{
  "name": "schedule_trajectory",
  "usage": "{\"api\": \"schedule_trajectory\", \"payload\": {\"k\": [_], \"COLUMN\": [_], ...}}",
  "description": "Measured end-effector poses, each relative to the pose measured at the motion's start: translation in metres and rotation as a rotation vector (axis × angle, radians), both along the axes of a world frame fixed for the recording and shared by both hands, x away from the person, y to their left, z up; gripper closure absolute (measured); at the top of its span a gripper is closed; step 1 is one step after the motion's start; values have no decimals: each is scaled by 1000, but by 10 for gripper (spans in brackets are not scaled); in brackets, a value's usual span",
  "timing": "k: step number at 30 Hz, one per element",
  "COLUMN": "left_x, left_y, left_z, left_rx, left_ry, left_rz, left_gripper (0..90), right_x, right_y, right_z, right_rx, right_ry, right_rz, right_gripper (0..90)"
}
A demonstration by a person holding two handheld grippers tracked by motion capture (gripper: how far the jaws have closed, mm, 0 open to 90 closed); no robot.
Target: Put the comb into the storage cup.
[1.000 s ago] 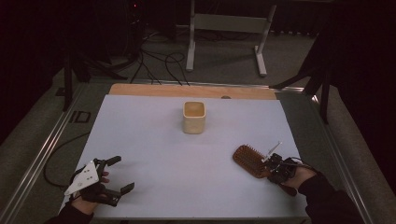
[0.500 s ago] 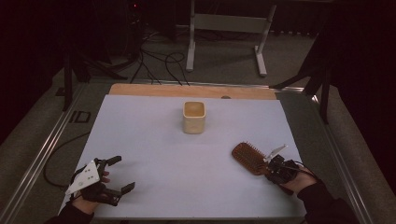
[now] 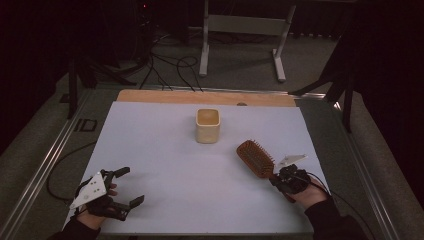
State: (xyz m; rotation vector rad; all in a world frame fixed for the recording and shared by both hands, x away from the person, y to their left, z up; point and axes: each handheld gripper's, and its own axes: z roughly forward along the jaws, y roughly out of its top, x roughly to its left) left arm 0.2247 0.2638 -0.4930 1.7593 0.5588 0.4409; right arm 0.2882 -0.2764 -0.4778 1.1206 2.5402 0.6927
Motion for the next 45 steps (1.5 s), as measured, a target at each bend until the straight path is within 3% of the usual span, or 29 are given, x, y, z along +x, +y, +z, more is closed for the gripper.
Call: {"api": "schedule_trajectory", "payload": {"k": [7,13,20,22,27,31,35,40,44,45], "left_x": [0,0,0,0,1,2,5,10,15,16], "left_y": [0,-1,-1,-1,-3,-6,-9,-14,-22,-25], "left_z": [0,1,1,1,1,2,7,19,30,33], "left_rx": [-4,2,0,-5,-7,-12,-34,-61,-35,-23], "left_ry": [0,-2,3,7,18,21,30,54,65,62], "left_rz": [0,0,2,4,6,5,3,51,62,60], "left_gripper": [1,1,1,1,1,1,1,1,1,1], "right_x": [-8,-9,-8,-10,-14,-18,-20,-23,-24,-24], "right_y": [32,47,58,62,72,76,74,73,72,72], "right_z": [1,-3,-7,-8,-8,-8,-6,-5,-5,-5], "right_rx": [28,82,192,197,231,244,299,321,345,335], "right_ry": [-100,-126,-138,-173,-200,-228,-260,-302,-318,-341], "right_rz": [26,37,55,54,83,82,97,96,80,80], "right_gripper": [732,732,732,732,731,732,731,731,731,731]}}
